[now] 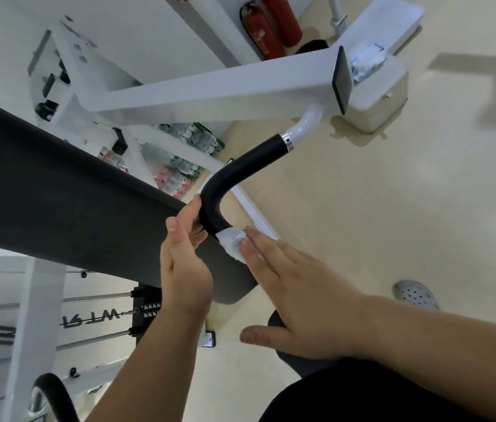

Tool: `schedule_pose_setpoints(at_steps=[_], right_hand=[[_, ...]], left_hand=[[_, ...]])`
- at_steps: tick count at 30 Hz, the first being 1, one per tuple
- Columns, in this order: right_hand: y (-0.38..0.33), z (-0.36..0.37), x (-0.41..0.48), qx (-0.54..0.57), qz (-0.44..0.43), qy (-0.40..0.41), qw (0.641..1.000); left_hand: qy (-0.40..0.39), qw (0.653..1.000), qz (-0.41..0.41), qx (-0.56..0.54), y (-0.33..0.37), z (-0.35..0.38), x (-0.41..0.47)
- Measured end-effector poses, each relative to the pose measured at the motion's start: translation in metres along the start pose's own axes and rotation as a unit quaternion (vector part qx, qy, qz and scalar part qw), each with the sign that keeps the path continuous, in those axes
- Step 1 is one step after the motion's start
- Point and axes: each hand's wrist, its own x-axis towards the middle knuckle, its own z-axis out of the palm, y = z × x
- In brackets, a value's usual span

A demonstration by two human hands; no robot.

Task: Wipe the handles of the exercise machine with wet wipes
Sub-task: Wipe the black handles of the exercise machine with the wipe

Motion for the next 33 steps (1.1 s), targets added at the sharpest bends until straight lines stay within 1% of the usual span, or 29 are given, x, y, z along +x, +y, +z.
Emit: schedule_pose_setpoints(at_steps=[4,6,9,13,15,17,19,22,24,26,28,30,33], right_hand=[[-0.008,-0.016,0.040,0.049,-0.006,0.007,0.999],[-0.003,-0.020,0.046,0.086,-0.019,0.002,0.996],[0.016,-0.016,0.030,0.106,-0.050,-0.020,0.993],[0.033,-0.003,-0.005,0.121,-0.051,-0.038,0.991],[0.033,0.000,-0.010,0.171,-0.028,-0.008,0.985],[0.030,-0.002,-0.003,0.241,-0.002,0.046,0.970],[0.024,-0.008,0.014,0.272,0.009,0.093,0.958],[0.012,-0.014,0.039,0.253,0.006,0.110,0.961],[0.004,-0.017,0.043,0.214,-0.001,0.097,0.972],[-0.001,-0.019,0.035,0.223,0.011,0.089,0.971],[-0.001,-0.021,0.023,0.251,0.036,0.112,0.961],[0.005,-0.018,0.015,0.243,0.057,0.133,0.959],[0.017,-0.015,0.015,0.204,0.016,0.166,0.965]], left_hand=[[0.016,0.998,-0.054,-0.042,0.008,-0.004,0.000],[0.003,0.997,-0.072,-0.040,0.010,-0.007,0.001],[-0.029,0.996,-0.079,-0.027,0.008,-0.012,0.004],[-0.026,0.996,-0.074,-0.030,0.007,-0.009,0.006],[-0.020,0.997,-0.072,-0.030,0.006,-0.006,0.003],[-0.017,0.997,-0.067,-0.029,0.005,-0.004,0.000],[-0.021,0.997,-0.065,-0.024,0.003,-0.004,-0.003],[-0.042,0.997,-0.071,-0.008,0.004,-0.006,-0.002],[-0.053,0.996,-0.069,-0.005,0.005,-0.008,-0.002],[-0.055,0.996,-0.071,-0.008,0.005,-0.008,0.000],[-0.055,0.996,-0.075,-0.010,0.004,-0.008,0.002],[-0.059,0.996,-0.073,-0.007,0.002,-0.009,0.002],[-0.056,0.996,-0.068,-0.006,0.000,-0.010,0.002]])
